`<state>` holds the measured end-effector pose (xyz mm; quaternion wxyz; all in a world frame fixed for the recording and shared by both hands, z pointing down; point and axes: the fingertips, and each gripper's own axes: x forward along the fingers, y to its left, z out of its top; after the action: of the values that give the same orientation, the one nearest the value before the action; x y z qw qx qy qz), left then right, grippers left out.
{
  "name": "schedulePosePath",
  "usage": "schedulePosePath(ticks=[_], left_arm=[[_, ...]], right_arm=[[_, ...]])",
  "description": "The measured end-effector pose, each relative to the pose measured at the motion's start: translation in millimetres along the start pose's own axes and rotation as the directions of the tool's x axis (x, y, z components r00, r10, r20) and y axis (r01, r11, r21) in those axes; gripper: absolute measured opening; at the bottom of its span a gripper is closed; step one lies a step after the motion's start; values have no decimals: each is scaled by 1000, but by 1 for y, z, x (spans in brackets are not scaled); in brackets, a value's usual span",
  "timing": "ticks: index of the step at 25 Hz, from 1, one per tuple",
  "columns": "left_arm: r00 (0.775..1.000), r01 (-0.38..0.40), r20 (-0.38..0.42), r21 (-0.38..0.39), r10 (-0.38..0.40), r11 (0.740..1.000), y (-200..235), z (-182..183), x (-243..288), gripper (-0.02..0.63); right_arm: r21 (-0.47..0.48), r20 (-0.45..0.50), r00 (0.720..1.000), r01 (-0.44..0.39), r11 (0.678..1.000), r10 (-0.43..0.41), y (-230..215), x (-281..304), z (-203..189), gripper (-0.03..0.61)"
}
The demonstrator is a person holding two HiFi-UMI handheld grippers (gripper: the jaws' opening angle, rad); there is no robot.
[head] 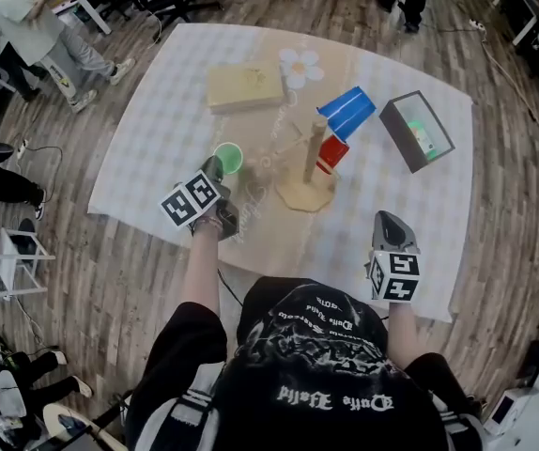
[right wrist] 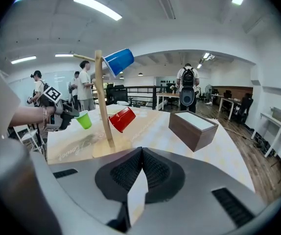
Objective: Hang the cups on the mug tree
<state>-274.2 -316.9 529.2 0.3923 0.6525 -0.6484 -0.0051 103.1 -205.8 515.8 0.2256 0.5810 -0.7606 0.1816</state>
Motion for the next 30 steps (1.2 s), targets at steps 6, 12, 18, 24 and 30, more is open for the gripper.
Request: schedulePosePath(ticks=[6,12,18,24,30], left_arm=[[996,28,77,190,-43,981,-53,24,-3,40],[989,55,117,298,-94,953,-94,36,-8,40],[981,73,139,376,-134,924,-123,41,-11,40],[970,68,175,478,-171,876,-153,42,-15,40],[955,92,194,527,-225,845,-182,42,-23,40]], right_arm=[[4,3,1000,-8,1000,8,1,-3,-3,9],[15,13,1000,-7,1000,7,-5,-10,-5,9],[18,12,1000,-2,1000,2,-8,-15,-12,9],[21,17,1000,-1,1000,1,-14,-17,-15,9],[27,24,1000,2,1000,-3,-17,-22,-15,9]])
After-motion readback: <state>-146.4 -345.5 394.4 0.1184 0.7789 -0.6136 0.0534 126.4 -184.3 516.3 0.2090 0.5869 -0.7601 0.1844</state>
